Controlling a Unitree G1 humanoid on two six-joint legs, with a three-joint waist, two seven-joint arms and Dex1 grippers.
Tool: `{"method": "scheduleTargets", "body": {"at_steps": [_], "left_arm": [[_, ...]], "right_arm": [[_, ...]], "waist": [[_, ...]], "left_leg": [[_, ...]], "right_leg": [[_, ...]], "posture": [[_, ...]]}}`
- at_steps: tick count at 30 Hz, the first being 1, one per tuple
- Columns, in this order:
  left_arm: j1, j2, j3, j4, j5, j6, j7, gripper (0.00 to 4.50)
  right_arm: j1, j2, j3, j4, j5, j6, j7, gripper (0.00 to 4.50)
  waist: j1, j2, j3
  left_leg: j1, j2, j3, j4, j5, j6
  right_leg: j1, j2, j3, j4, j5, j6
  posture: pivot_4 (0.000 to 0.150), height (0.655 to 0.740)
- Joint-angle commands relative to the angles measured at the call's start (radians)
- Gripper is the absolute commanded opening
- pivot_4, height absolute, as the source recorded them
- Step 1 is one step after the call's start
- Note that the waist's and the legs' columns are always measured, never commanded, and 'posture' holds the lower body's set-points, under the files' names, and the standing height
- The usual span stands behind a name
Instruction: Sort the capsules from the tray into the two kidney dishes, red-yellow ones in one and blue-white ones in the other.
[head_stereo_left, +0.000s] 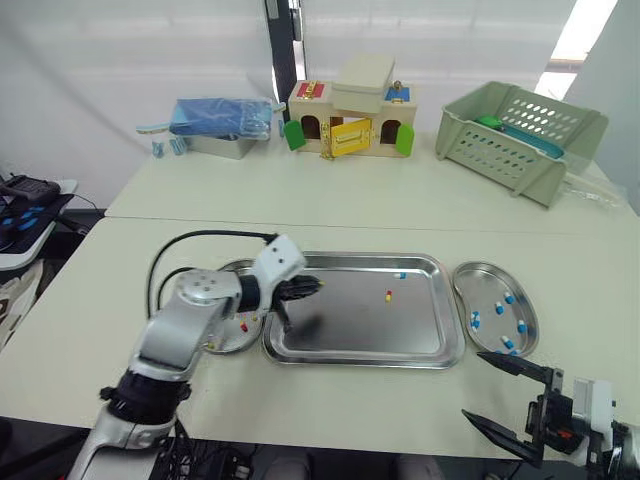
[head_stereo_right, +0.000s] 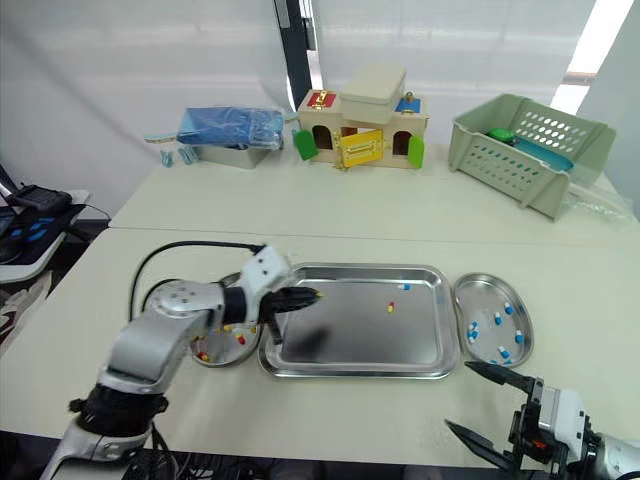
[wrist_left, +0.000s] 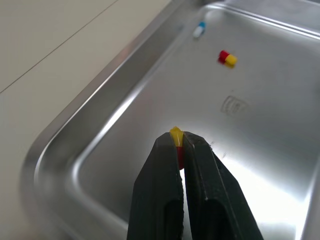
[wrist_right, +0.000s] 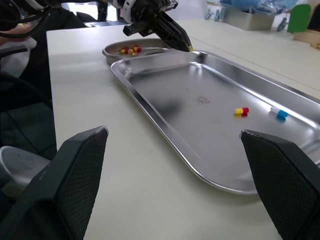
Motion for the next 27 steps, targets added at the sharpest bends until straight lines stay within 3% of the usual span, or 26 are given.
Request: {"method": "scheduleTargets", "body": {"at_steps": [1, 6, 11, 14, 25, 27], "left_arm": [[0.058, 0.043, 0.124, -0.082, -0.036, 0.055, 0.050, 0.01], [0.158, 0.084, 0.213, -0.085, -0.051, 0.054, 0.102, 0.01], [0.200, 0.093, 0.212, -0.049, -0.061, 0.020, 0.124, 0.01], [0.204, 0.096, 0.198, -0.018, -0.064, -0.003, 0.129, 0.73], [0.177, 0.114, 0.166, 0.062, -0.069, -0.063, 0.129, 4.08], [0.177, 0.117, 0.169, 0.069, -0.070, -0.069, 0.129, 4.48]], "right_arm": [[-0.044, -0.019, 0.012, 0.020, 0.028, 0.006, 0.036, 4.50], [-0.108, -0.025, 0.034, 0.082, 0.027, 0.007, 0.071, 4.50], [-0.136, -0.021, 0.041, 0.110, 0.020, 0.007, 0.075, 4.50], [-0.128, -0.019, 0.040, 0.107, 0.017, 0.006, 0.067, 4.50], [-0.098, -0.014, 0.027, 0.084, 0.021, 0.018, 0.020, 4.50], [-0.097, -0.015, 0.023, 0.076, 0.026, 0.028, 0.011, 4.50]], "waist": [[0.005, 0.000, 0.000], [0.010, -0.001, 0.000], [0.011, -0.001, 0.000], [0.011, -0.001, 0.000], [0.010, -0.001, 0.000], [0.010, -0.001, 0.000]], "left_leg": [[0.000, 0.000, 0.000, 0.000, 0.000, 0.000], [0.000, 0.000, 0.000, 0.000, 0.000, 0.000], [0.000, 0.000, 0.000, 0.000, 0.000, 0.000], [0.000, 0.000, 0.000, 0.000, 0.000, 0.000], [0.000, 0.000, 0.000, 0.000, 0.000, 0.000], [0.000, 0.000, 0.000, 0.000, 0.000, 0.000]], "right_leg": [[0.000, 0.000, 0.000, 0.000, 0.000, 0.000], [0.000, 0.000, 0.000, 0.000, 0.000, 0.000], [0.000, 0.000, 0.000, 0.000, 0.000, 0.000], [0.000, 0.000, 0.000, 0.000, 0.000, 0.000], [0.000, 0.000, 0.000, 0.000, 0.000, 0.000], [0.000, 0.000, 0.000, 0.000, 0.000, 0.000]], "posture": [[0.150, 0.7400], [0.150, 0.7400], [0.150, 0.7400], [0.150, 0.7400], [0.150, 0.7400], [0.150, 0.7400]]}}
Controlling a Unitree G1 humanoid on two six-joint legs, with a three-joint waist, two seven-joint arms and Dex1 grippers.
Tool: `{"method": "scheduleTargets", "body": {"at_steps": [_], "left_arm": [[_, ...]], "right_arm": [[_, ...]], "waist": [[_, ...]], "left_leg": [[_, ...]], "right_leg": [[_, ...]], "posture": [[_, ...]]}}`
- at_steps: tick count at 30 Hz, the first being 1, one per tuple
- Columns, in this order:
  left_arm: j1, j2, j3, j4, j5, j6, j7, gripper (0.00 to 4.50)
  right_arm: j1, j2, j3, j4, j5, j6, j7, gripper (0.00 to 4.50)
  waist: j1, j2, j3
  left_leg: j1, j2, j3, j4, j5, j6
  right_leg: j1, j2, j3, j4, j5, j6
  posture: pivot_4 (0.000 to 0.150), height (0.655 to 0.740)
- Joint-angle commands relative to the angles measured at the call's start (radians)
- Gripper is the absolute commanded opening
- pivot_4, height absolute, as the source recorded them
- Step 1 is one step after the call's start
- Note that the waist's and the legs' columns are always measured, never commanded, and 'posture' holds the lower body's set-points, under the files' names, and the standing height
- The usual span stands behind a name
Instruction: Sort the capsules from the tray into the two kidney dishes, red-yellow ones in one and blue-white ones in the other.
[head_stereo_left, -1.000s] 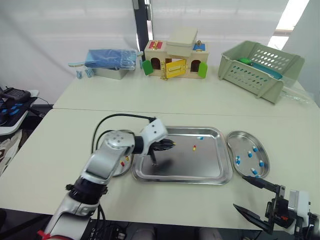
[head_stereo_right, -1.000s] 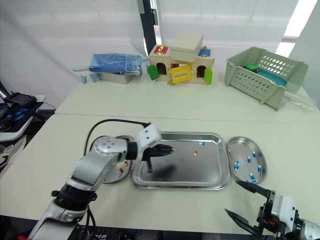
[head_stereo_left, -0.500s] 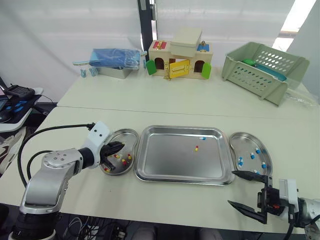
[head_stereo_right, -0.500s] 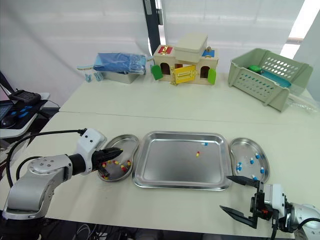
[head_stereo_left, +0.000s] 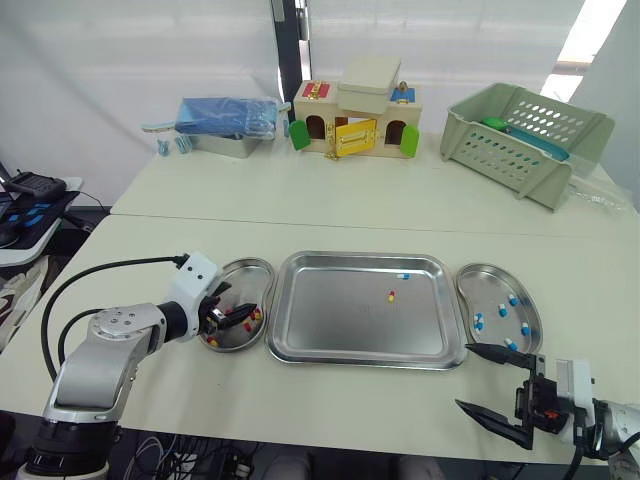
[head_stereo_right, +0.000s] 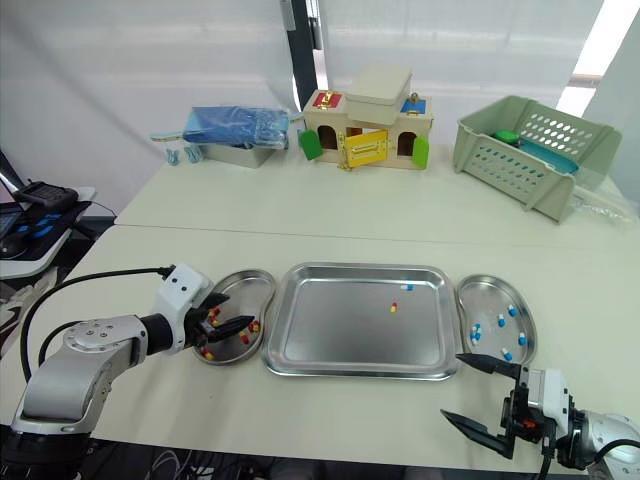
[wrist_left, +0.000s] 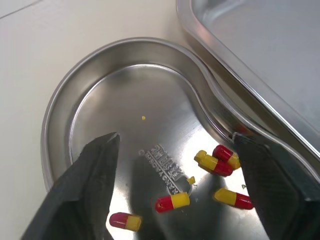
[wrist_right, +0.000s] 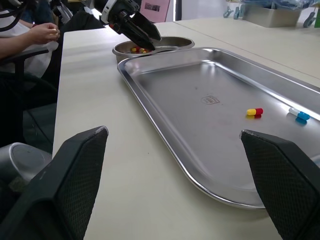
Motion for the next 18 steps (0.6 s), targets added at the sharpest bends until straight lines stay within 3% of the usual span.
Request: {"method": "scheduleTargets", "body": {"at_steps": [1, 8, 18], "left_arm": [[-0.009, 0.021, 0.012, 0.004, -0.004, -0.028, 0.008, 4.48], [-0.017, 0.073, 0.113, 0.053, -0.048, -0.035, -0.007, 4.48], [0.060, 0.250, 0.296, 0.257, -0.045, -0.137, -0.063, 4.48]], "right_arm": [[0.006, -0.003, -0.028, -0.044, 0.022, 0.013, -0.021, 4.50], [0.005, -0.031, -0.122, -0.053, 0.069, 0.077, -0.065, 4.50], [-0.025, -0.088, -0.317, 0.107, 0.057, 0.085, -0.090, 4.50]], "waist": [[0.000, 0.000, 0.000], [-0.001, 0.000, 0.000], [-0.003, 0.000, 0.000]], "left_leg": [[0.000, 0.000, 0.000, 0.000, 0.000, 0.000], [0.000, 0.000, 0.000, 0.000, 0.000, 0.000], [0.000, 0.000, 0.001, -0.001, 0.000, 0.001]], "right_leg": [[0.000, 0.000, 0.000, 0.000, 0.000, 0.000], [0.000, 0.000, 0.000, 0.000, 0.000, 0.000], [-0.001, 0.000, 0.001, 0.000, 0.000, 0.000]], "posture": [[0.150, 0.7400], [0.150, 0.7400], [0.150, 0.7400]]}}
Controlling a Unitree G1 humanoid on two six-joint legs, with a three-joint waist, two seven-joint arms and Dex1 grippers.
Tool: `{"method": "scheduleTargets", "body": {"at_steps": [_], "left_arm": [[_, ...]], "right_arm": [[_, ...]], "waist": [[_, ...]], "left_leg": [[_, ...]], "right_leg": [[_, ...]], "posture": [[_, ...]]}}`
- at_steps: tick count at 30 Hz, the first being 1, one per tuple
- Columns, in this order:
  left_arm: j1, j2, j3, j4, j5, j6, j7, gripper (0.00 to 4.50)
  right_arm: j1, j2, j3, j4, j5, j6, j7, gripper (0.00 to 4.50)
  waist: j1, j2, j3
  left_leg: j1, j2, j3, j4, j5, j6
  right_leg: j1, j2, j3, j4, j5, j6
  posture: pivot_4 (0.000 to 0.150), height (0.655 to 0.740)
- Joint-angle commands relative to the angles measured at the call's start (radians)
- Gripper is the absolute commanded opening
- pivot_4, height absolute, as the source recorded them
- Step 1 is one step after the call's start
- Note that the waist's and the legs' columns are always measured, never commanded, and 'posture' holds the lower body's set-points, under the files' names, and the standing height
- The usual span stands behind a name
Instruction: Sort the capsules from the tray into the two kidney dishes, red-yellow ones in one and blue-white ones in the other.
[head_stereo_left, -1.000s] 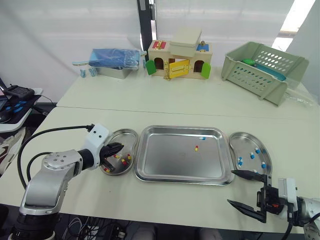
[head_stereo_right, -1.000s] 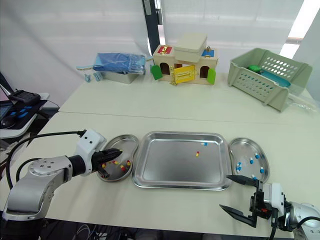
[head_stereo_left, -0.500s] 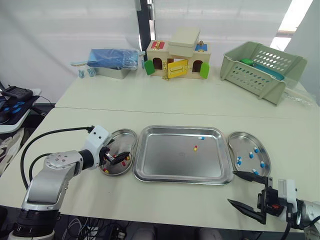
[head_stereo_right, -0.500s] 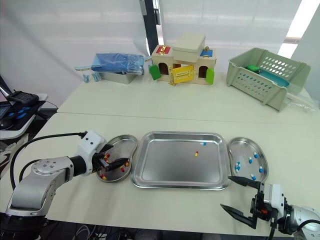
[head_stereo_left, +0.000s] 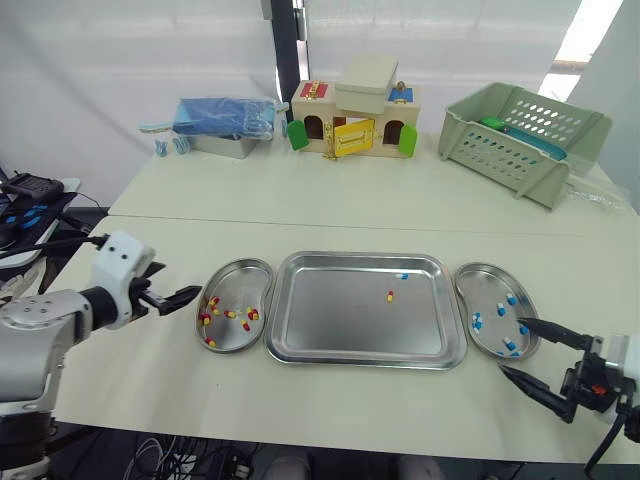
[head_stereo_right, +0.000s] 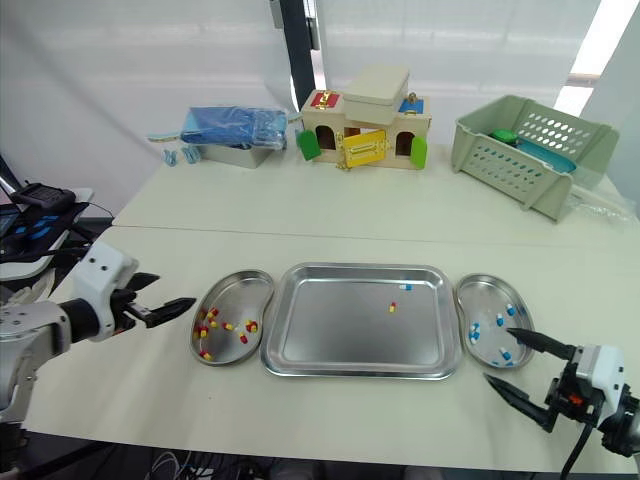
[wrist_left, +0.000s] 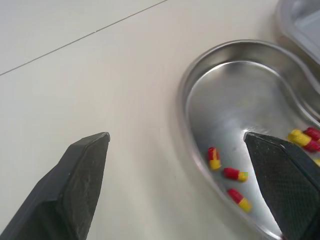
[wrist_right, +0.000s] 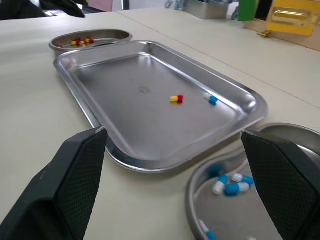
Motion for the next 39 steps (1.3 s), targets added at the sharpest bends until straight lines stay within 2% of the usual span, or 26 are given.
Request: {"method": "scheduleTargets", "body": {"at_steps": [1, 6, 11, 21, 30, 35, 39], "left_arm": [[0.020, 0.063, 0.093, 0.092, 0.015, -0.061, -0.009, 4.48], [0.034, 0.116, 0.140, 0.244, 0.033, -0.137, -0.009, 4.48], [0.042, 0.133, 0.159, 0.313, 0.038, -0.180, -0.001, 4.48], [0.054, 0.118, 0.158, 0.295, 0.025, -0.179, 0.023, 4.48], [0.052, 0.106, 0.131, 0.241, 0.011, -0.172, 0.025, 4.48], [0.039, 0.098, 0.065, 0.144, 0.004, -0.177, -0.013, 4.48], [-0.014, 0.083, -0.055, 0.030, -0.003, -0.162, -0.055, 4.48]], "right_arm": [[-0.032, -0.025, -0.087, 0.068, 0.002, -0.011, -0.023, 4.50], [-0.096, -0.070, -0.143, 0.228, -0.030, -0.042, -0.017, 4.50], [-0.146, -0.091, -0.156, 0.333, -0.064, -0.067, -0.019, 4.50], [-0.207, -0.102, -0.147, 0.401, -0.086, -0.082, -0.015, 4.50], [-0.163, -0.080, -0.140, 0.346, -0.072, -0.067, -0.002, 4.50], [-0.073, -0.061, -0.135, 0.204, -0.032, -0.019, 0.026, 4.50], [0.018, -0.028, -0.105, 0.056, -0.004, 0.013, 0.044, 4.50]], "waist": [[0.000, 0.000, 0.000], [-0.001, 0.000, 0.000], [-0.004, 0.000, 0.000], [-0.013, 0.000, 0.000], [-0.015, 0.000, 0.000], [-0.014, 0.000, 0.000], [-0.011, 0.000, 0.000]], "left_leg": [[0.000, 0.000, 0.000, 0.000, -0.001, 0.002], [0.000, 0.000, 0.000, 0.000, -0.002, 0.003], [0.000, 0.000, 0.000, -0.001, -0.002, 0.003], [0.000, 0.000, 0.001, -0.001, -0.002, 0.003], [0.000, 0.000, 0.000, -0.001, -0.002, 0.003], [0.000, 0.000, 0.001, 0.000, -0.002, 0.003], [0.000, 0.000, 0.000, 0.000, -0.002, 0.003]], "right_leg": [[0.000, 0.000, 0.000, 0.000, 0.000, 0.000], [0.000, 0.000, 0.000, 0.000, 0.000, 0.000], [-0.001, 0.000, 0.000, 0.000, 0.000, 0.000], [-0.001, 0.000, 0.000, 0.001, 0.000, 0.000], [-0.001, 0.000, 0.000, 0.001, 0.000, 0.000], [-0.001, 0.000, 0.001, 0.001, 0.000, 0.000], [0.000, 0.000, 0.001, 0.001, 0.000, 0.000]], "posture": [[0.150, 0.7400], [0.150, 0.7400], [0.150, 0.7400], [0.150, 0.7400], [0.150, 0.7400], [0.150, 0.7400], [0.150, 0.7400]]}}
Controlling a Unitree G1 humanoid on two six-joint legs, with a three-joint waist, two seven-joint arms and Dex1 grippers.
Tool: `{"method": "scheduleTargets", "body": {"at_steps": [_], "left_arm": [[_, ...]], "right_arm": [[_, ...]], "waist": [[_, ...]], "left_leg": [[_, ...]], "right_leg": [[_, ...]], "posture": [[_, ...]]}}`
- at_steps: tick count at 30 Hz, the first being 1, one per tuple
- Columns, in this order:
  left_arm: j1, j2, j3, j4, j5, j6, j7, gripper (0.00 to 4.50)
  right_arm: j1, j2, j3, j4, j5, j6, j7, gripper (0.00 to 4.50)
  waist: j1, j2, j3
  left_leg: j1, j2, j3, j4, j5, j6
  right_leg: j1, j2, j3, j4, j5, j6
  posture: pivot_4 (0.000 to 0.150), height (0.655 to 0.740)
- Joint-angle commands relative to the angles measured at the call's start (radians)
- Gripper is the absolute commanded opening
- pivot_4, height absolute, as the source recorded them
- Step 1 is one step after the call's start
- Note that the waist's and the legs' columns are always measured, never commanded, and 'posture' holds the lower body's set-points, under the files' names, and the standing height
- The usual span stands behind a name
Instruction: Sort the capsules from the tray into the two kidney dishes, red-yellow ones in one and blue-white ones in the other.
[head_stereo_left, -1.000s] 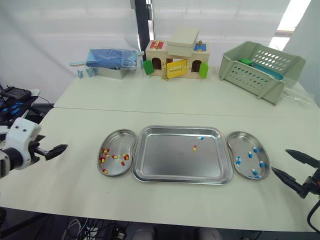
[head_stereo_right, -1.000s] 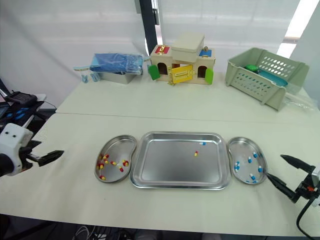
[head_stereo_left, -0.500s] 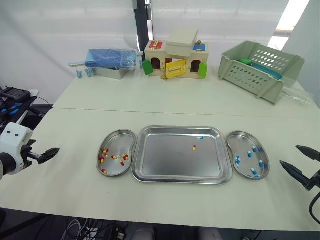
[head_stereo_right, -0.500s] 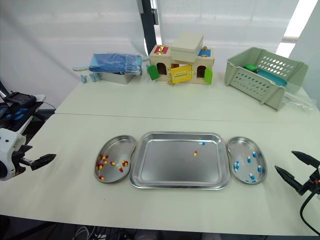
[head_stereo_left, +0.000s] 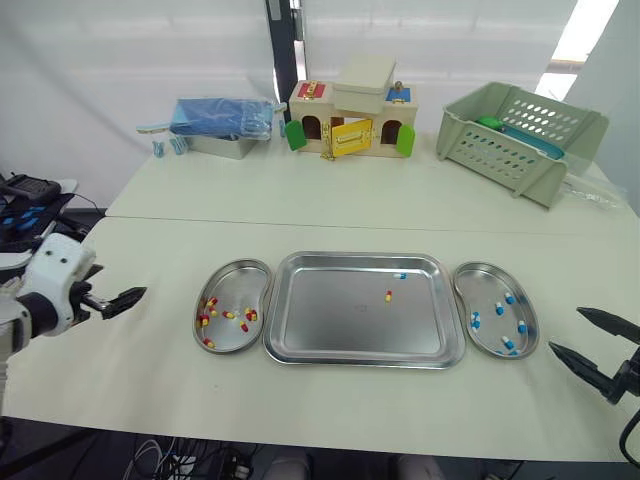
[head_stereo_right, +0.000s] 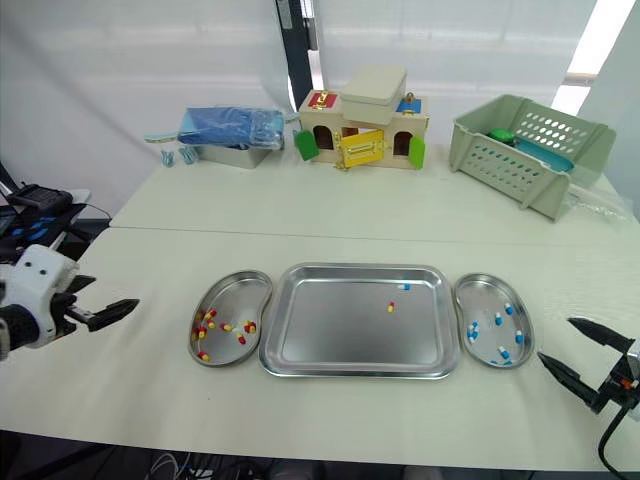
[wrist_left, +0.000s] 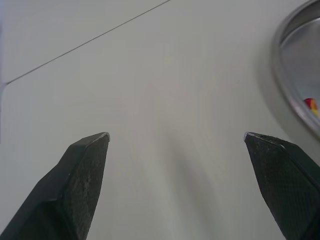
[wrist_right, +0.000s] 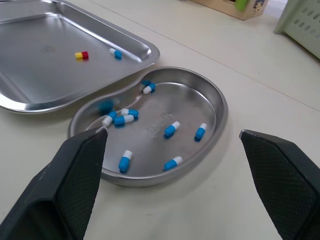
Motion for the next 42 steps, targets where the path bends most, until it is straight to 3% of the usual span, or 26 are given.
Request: {"method": "scheduleTargets", "body": {"at_steps": [1, 6, 12, 21, 29, 42], "left_arm": [[-0.057, -0.016, -0.092, -0.129, -0.018, 0.011, -0.031, 4.48], [-0.197, -0.112, -0.274, -0.246, -0.032, 0.056, -0.046, 4.48], [-0.362, -0.280, -0.481, -0.313, -0.037, 0.121, -0.052, 4.48], [-0.498, -0.467, -0.716, -0.157, 0.071, 0.014, -0.096, 4.48], [-0.614, -0.639, -0.801, 0.083, 0.161, -0.085, -0.097, 4.48], [-0.621, -0.749, -0.818, 0.252, 0.249, -0.187, -0.082, 4.48]], "right_arm": [[0.056, 0.034, 0.029, -0.145, 0.036, 0.021, 0.010, 4.50], [0.117, 0.116, 0.128, -0.345, 0.024, 0.050, -0.057, 4.50], [0.148, 0.168, 0.199, -0.430, -0.010, 0.052, -0.116, 4.50], [0.203, 0.218, 0.234, -0.464, -0.047, 0.024, -0.168, 4.50], [0.234, 0.258, 0.267, -0.482, -0.074, 0.005, -0.218, 4.50], [0.243, 0.269, 0.293, -0.482, -0.092, -0.019, -0.264, 4.50]], "waist": [[0.005, 0.000, 0.000], [0.010, 0.000, 0.000], [0.012, -0.001, 0.000], [0.011, -0.001, 0.000], [0.014, -0.001, 0.000], [0.012, -0.001, 0.000]], "left_leg": [[0.000, 0.000, 0.000, 0.000, 0.000, 0.000], [0.000, 0.000, 0.000, 0.001, 0.000, 0.000], [-0.001, 0.000, 0.000, 0.002, 0.002, -0.004], [-0.001, -0.001, 0.000, 0.002, 0.002, -0.004], [-0.001, -0.001, 0.000, 0.002, 0.002, -0.004], [-0.001, -0.001, 0.000, 0.002, 0.002, -0.004]], "right_leg": [[0.000, 0.000, 0.000, 0.000, 0.000, 0.000], [0.000, 0.000, 0.000, 0.000, 0.000, 0.000], [0.000, 0.000, 0.000, 0.000, 0.000, 0.000], [0.001, 0.000, 0.000, 0.000, 0.000, 0.000], [0.001, 0.000, -0.001, -0.001, 0.000, 0.000], [0.001, 0.000, -0.001, 0.000, 0.000, 0.000]], "posture": [[0.150, 0.7400], [0.150, 0.7400], [0.150, 0.7400], [0.150, 0.7400], [0.150, 0.7400], [0.150, 0.7400]]}}
